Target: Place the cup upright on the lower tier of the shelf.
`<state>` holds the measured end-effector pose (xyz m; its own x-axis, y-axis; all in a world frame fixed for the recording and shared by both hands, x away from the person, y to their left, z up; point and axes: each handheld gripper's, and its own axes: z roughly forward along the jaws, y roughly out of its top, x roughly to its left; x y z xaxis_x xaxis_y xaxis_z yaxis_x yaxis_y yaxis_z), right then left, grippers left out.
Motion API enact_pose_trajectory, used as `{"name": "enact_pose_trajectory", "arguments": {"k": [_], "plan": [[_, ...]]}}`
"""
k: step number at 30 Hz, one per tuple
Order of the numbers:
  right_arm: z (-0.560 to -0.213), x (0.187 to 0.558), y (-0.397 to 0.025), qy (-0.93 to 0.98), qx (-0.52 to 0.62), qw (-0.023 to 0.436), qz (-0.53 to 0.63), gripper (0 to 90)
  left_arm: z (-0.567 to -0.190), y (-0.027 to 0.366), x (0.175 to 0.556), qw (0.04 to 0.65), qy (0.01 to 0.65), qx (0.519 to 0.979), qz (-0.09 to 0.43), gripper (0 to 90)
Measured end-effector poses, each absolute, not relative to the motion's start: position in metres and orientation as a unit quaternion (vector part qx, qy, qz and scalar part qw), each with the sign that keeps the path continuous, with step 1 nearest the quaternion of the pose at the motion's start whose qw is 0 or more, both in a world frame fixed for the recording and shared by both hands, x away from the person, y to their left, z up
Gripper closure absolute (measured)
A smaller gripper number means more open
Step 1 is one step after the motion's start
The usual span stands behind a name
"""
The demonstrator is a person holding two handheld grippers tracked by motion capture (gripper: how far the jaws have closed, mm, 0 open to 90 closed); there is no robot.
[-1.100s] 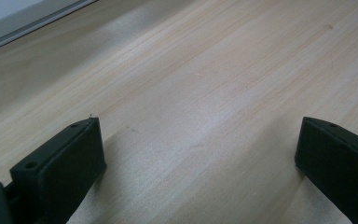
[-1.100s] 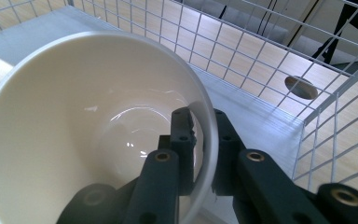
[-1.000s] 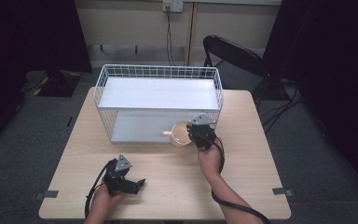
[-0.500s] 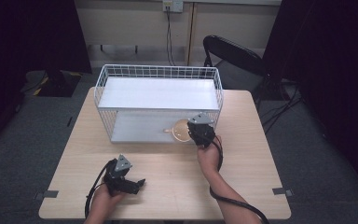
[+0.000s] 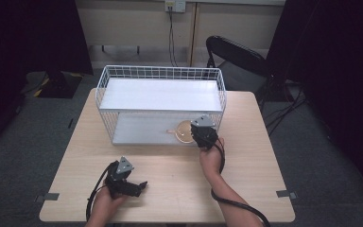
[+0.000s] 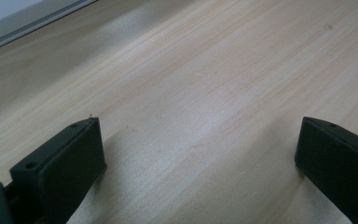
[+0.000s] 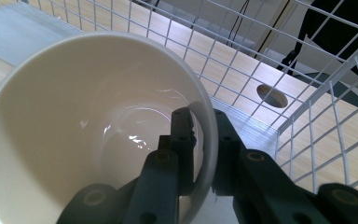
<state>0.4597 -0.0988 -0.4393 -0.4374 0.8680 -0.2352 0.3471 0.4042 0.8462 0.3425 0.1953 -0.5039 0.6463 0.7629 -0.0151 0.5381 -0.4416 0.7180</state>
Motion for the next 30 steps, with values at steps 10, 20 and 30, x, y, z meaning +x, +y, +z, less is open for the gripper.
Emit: {"name": "enact_pose_trajectory", "arguments": {"k": [10, 20, 30], "plan": [[-0.4398, 0.4613, -0.0983, 0.759, 0.406, 0.348, 0.372, 82.7, -0.5039, 0.1953, 0.3425, 0.357, 0.39, 0.834, 0.158, 0.7], [-0.4408, 0.4617, -0.0986, 0.755, 0.409, 0.349, 0.376, 82.5, -0.5039, 0.1953, 0.3425, 0.357, 0.39, 0.834, 0.158, 0.7], [-0.4411, 0.4621, -0.0978, 0.753, 0.411, 0.351, 0.375, 82.2, -0.5039, 0.1953, 0.3425, 0.357, 0.39, 0.834, 0.158, 0.7]]}}
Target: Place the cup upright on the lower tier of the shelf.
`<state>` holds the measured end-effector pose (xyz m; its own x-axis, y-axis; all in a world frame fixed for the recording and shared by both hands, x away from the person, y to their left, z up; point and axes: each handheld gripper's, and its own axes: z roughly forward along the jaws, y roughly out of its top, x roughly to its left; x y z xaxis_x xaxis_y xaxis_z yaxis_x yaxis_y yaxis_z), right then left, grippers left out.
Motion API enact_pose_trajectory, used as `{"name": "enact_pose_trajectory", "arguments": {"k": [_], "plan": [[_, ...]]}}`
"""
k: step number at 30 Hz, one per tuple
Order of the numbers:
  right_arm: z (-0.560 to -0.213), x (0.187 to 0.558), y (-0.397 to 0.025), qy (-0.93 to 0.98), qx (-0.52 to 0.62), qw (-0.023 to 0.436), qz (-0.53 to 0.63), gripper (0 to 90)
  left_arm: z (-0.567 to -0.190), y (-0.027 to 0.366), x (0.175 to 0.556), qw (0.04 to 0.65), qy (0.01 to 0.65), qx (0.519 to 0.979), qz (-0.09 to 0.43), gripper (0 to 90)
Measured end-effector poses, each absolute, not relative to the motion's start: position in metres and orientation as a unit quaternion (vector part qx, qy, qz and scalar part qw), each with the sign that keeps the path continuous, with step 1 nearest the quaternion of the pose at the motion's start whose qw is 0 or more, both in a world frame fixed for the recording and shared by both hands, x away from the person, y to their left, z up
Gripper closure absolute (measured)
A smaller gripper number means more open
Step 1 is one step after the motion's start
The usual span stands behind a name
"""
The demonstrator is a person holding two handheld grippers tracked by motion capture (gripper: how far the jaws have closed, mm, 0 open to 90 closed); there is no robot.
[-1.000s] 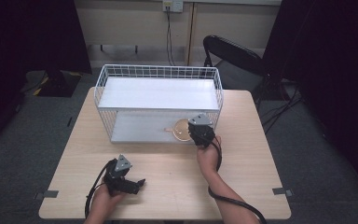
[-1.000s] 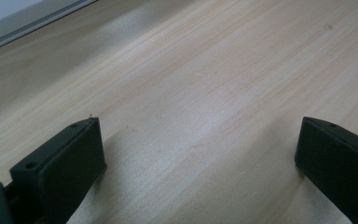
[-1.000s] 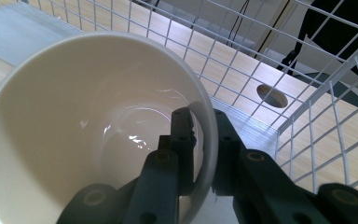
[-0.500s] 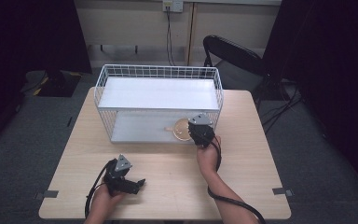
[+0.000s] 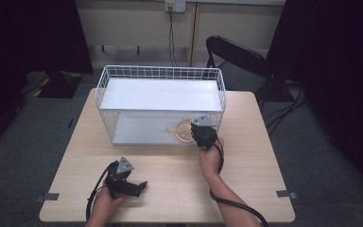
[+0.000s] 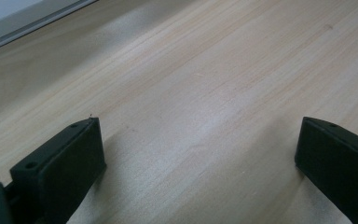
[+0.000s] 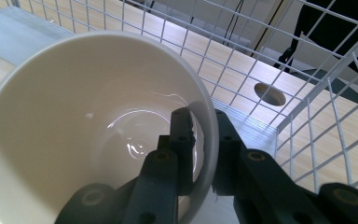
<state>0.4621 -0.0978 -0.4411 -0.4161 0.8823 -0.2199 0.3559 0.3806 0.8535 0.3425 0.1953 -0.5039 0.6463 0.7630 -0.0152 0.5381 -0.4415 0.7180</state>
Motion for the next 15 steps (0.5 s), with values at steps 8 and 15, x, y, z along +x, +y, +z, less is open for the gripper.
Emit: {"name": "enact_pose_trajectory", "arguments": {"k": [8, 15], "plan": [[-0.4416, 0.4627, -0.0985, 0.75, 0.414, 0.351, 0.378, 81.7, -0.5039, 0.1953, 0.3425, 0.357, 0.39, 0.834, 0.158, 0.7], [-0.4378, 0.4637, -0.0981, 0.744, 0.415, 0.356, 0.384, 76.5, -0.5039, 0.1953, 0.3425, 0.357, 0.39, 0.834, 0.158, 0.7]]}}
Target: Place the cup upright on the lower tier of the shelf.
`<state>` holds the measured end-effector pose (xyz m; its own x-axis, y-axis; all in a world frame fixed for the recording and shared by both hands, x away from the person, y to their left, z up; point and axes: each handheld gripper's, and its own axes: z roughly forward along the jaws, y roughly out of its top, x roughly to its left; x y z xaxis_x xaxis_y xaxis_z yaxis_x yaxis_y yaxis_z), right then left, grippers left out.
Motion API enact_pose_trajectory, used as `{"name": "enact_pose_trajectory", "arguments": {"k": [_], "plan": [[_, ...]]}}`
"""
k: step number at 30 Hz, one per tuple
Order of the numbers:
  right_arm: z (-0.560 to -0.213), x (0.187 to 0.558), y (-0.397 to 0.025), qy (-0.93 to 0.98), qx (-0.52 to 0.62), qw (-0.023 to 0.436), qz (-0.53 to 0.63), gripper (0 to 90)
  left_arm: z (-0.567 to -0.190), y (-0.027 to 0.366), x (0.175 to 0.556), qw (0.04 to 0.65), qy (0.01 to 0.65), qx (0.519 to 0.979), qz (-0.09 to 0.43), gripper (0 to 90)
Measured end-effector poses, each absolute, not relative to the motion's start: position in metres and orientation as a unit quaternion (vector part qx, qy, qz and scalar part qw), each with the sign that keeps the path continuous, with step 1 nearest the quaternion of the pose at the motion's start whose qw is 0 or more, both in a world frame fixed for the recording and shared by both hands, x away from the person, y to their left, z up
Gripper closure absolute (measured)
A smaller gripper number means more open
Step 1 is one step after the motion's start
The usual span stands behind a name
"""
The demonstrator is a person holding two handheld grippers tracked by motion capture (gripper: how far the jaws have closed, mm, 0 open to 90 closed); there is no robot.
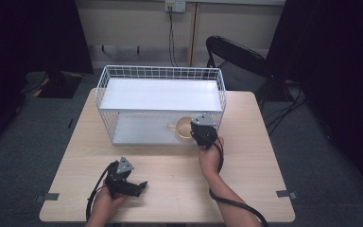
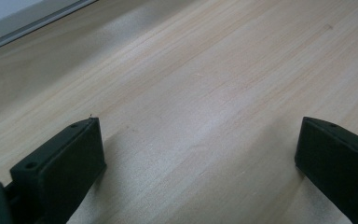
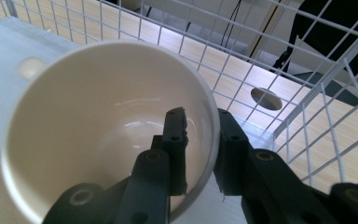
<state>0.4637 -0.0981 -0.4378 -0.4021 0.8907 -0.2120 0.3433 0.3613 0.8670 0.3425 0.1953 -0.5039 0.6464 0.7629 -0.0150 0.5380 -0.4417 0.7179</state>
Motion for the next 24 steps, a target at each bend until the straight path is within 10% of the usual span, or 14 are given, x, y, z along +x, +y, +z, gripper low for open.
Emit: {"name": "enact_pose_trajectory", "arguments": {"k": [24], "plan": [[-0.426, 0.464, -0.108, 0.739, 0.422, 0.317, 0.419, 40.9, -0.504, 0.195, 0.343, 0.356, 0.39, 0.834, 0.158, 0.6]]}}
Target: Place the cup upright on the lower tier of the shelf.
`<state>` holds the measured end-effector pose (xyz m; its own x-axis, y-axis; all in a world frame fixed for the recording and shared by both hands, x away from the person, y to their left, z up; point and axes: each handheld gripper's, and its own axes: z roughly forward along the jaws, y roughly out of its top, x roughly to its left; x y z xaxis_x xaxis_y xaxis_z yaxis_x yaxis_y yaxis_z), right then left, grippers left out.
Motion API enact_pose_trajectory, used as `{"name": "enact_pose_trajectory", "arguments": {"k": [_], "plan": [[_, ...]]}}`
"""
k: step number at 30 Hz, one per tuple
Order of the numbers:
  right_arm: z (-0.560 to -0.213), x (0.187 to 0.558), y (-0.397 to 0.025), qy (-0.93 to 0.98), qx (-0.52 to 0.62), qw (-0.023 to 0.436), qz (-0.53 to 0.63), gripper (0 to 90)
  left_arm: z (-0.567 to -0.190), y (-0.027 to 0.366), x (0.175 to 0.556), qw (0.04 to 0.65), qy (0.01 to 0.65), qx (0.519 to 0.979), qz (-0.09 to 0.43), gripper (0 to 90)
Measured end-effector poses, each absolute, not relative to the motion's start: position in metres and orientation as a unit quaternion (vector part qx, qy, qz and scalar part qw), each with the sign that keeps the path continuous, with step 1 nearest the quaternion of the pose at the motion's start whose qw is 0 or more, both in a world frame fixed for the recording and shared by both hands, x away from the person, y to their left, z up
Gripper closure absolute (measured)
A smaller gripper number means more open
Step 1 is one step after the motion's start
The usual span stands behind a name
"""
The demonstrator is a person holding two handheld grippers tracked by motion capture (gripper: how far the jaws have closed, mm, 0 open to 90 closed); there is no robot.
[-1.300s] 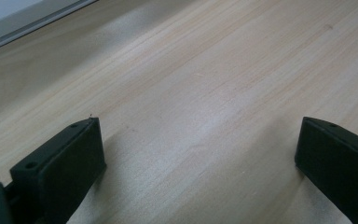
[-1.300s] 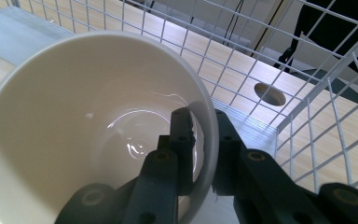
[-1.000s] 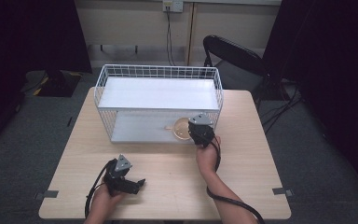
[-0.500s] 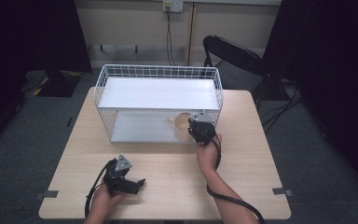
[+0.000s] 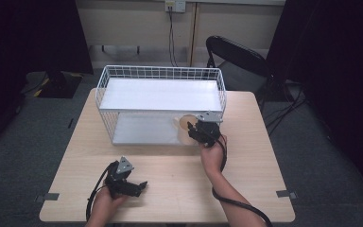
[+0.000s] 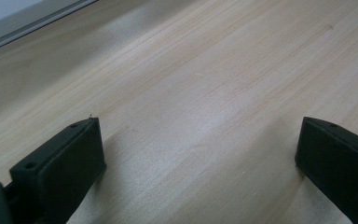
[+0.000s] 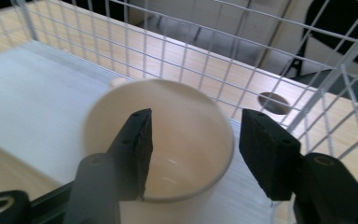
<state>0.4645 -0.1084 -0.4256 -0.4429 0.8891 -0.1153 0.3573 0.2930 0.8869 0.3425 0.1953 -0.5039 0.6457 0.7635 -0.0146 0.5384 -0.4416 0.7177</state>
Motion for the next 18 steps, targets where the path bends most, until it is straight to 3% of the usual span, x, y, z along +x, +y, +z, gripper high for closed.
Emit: {"name": "enact_pose_trajectory", "arguments": {"k": [3, 6, 18], "plan": [[-0.423, 0.462, -0.113, 0.738, 0.428, 0.287, 0.436, 30.8, -0.504, 0.195, 0.343, 0.357, 0.39, 0.834, 0.158, 0.6], [-0.421, 0.461, -0.116, 0.736, 0.433, 0.269, 0.447, 27.4, -0.504, 0.195, 0.343, 0.356, 0.39, 0.834, 0.158, 0.6], [-0.419, 0.449, -0.124, 0.74, 0.425, 0.228, 0.469, 20.4, -0.504, 0.195, 0.343, 0.356, 0.393, 0.833, 0.159, 0.0]]}}
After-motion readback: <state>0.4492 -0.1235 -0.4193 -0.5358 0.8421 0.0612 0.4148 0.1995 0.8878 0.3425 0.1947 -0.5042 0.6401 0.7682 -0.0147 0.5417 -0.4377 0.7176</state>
